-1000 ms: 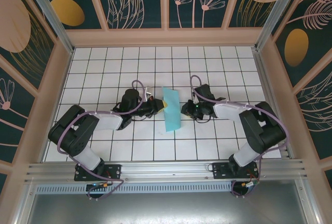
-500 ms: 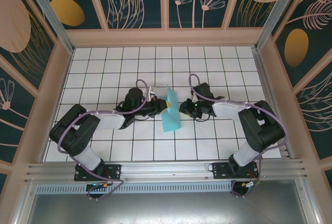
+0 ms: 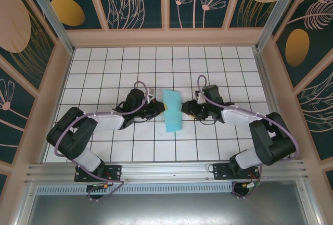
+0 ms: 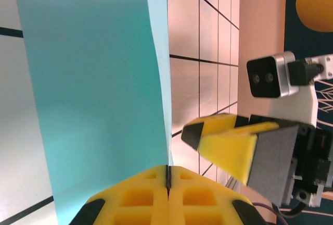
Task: Fold a paper plane with a square sheet of paper (pick it up from the middle)
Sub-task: Fold the square sheet of paper in half at the center of the table, then hold the square sheet of paper at the center of the table.
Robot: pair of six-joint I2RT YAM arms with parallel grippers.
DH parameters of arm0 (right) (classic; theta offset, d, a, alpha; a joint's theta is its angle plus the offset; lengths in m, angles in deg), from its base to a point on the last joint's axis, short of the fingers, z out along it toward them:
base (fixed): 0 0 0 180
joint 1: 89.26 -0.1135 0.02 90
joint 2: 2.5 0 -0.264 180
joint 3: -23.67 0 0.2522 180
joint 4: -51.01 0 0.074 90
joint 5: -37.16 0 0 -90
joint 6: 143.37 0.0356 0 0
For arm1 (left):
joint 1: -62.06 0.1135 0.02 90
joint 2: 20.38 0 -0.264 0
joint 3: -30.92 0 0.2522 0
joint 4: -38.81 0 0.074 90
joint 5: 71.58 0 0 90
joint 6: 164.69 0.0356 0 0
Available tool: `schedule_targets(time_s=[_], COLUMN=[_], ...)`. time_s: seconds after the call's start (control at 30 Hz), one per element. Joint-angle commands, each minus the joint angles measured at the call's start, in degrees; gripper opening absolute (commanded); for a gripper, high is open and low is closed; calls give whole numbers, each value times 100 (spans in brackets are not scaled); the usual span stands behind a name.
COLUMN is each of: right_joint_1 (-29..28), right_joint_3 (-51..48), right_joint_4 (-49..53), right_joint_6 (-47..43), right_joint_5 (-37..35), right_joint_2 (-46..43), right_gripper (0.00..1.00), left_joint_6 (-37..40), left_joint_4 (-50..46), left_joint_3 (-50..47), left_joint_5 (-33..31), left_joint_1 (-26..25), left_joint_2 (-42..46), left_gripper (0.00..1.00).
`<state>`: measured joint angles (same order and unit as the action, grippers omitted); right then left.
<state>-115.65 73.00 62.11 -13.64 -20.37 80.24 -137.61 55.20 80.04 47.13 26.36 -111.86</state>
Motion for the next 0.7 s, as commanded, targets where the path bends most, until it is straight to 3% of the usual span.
schedule_targets(time_s=[0.0,0.37,0.67], right_joint_1=[-89,-163,-305], right_joint_3=[-135,466,860], right_joint_4=[-326,514,884], right_joint_6=[127,-580,-788], right_joint_5=[399,19,-189], right_joint_2=[-97,733,1231], right_gripper=[49,53,44], left_joint_6=[113,-59,-91], left_joint_4=[-7,243,382], left_joint_3=[158,-86,-81], left_joint_5=[-94,4,88], left_joint_1=[-24,-20,-30], left_joint_2=[6,-403,-614], left_gripper=[0,0,2])
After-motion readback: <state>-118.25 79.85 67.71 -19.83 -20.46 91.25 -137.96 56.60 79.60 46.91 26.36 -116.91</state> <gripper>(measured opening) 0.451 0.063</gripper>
